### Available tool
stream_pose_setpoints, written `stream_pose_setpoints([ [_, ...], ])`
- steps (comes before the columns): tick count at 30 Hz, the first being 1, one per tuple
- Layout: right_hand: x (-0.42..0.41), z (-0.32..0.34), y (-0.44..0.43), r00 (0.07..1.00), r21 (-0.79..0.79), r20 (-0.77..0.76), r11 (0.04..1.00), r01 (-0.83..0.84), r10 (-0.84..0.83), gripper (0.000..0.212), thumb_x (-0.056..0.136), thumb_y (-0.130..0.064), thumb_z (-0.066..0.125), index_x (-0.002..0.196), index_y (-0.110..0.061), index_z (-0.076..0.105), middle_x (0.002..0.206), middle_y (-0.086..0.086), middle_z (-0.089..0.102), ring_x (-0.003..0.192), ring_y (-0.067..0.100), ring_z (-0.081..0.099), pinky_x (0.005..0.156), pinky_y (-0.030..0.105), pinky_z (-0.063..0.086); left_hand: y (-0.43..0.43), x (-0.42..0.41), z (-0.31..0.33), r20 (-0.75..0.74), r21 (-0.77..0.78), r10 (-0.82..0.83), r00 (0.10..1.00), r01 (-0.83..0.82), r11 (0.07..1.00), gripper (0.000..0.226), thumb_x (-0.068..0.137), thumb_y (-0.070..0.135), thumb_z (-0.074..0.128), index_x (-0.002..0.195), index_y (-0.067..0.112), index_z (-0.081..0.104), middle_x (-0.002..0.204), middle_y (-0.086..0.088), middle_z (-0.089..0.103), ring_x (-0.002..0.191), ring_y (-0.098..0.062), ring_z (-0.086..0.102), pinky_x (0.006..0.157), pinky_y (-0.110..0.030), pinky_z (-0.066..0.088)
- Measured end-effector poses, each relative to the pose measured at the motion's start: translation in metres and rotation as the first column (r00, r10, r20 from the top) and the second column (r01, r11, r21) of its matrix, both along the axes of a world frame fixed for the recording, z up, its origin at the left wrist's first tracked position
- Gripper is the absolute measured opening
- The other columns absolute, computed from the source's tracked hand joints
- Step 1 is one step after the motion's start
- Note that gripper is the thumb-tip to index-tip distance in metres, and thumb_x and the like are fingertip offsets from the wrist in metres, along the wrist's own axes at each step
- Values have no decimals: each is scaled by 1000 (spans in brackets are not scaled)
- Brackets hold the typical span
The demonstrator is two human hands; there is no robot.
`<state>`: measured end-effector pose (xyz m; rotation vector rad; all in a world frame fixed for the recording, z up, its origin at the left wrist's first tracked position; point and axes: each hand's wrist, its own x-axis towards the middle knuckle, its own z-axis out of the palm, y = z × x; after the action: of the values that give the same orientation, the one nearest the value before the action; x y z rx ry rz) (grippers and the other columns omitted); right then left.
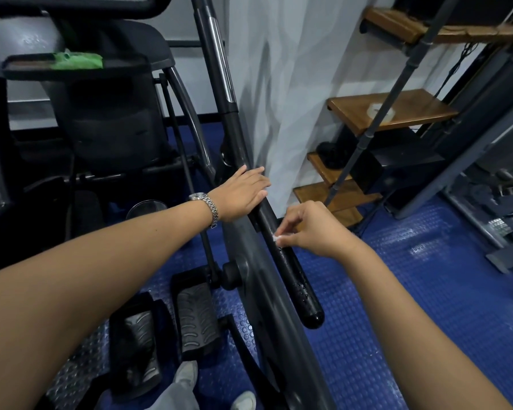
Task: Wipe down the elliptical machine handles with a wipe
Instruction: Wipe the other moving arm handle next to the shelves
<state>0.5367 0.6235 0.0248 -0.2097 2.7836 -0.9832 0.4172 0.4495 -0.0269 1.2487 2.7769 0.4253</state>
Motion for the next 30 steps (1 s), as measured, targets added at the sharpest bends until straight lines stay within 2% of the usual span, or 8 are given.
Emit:
stream_pose_setpoints([
  [5,-5,-13,-15,983,-6,-183,1000,10,-11,11,77,-16,78,88,-15,77,87,-5,63,79,9,61,75,24,51,2,1,0,7,-25,7,1000,-7,1000,48,102,32,21,141,10,38,149,-3,36,145,-14,9,118,-35,-2],
  [11,20,0,3,978,29,-90,983,-184,186,7,77,-15,79,83,-17,79,85,-12,67,74,-1,60,68,8,44,1,1,0,12,-23,14,1000,-13,1000,47,102,32,22,140,10,38,148,-3,36,146,-14,8,119,-35,-1],
  [13,11,0,1,976,40,-121,983,-178,181,9,77,-17,79,85,-18,79,86,-13,69,76,0,63,72,13,48,1,1,-1,10,-20,16,1000,-15,1000,47,102,32,21,140,9,38,148,-3,37,145,-14,8,119,-36,-1],
  [16,-2,-6,-6,966,75,-204,986,-147,160,13,78,-17,78,91,-16,78,92,-10,71,81,4,65,81,28,54,2,2,0,6,-42,19,1000,-18,999,48,102,32,21,140,10,38,148,-3,36,145,-14,8,119,-35,-1],
  [19,7,-4,-5,959,107,-180,974,-202,219,10,79,-12,76,88,-16,78,93,-9,73,83,3,66,83,28,54,3,3,1,9,-52,16,1000,-16,999,48,102,33,20,141,10,38,148,-2,36,145,-13,8,119,-35,-1],
  [23,22,7,-2,947,144,-8,937,-317,321,12,78,-5,74,82,-16,78,91,-8,73,89,3,66,86,21,53,2,2,1,13,-32,21,1000,-20,999,48,102,32,20,140,10,38,148,-3,37,145,-14,9,119,-35,-1],
  [28,1,3,-15,936,239,-138,928,-287,325,22,78,3,64,80,-15,76,91,-6,74,90,9,68,83,31,54,3,5,3,9,-47,23,1000,-23,999,47,102,31,21,140,9,38,148,-4,37,145,-15,9,119,-36,-1],
  [30,7,1,-17,929,292,-114,905,-308,353,25,77,5,61,76,-17,73,88,-5,74,87,11,67,81,34,55,3,6,4,10,-50,24,1000,-23,998,47,102,31,21,140,9,38,148,-4,37,145,-15,9,119,-35,-1],
])
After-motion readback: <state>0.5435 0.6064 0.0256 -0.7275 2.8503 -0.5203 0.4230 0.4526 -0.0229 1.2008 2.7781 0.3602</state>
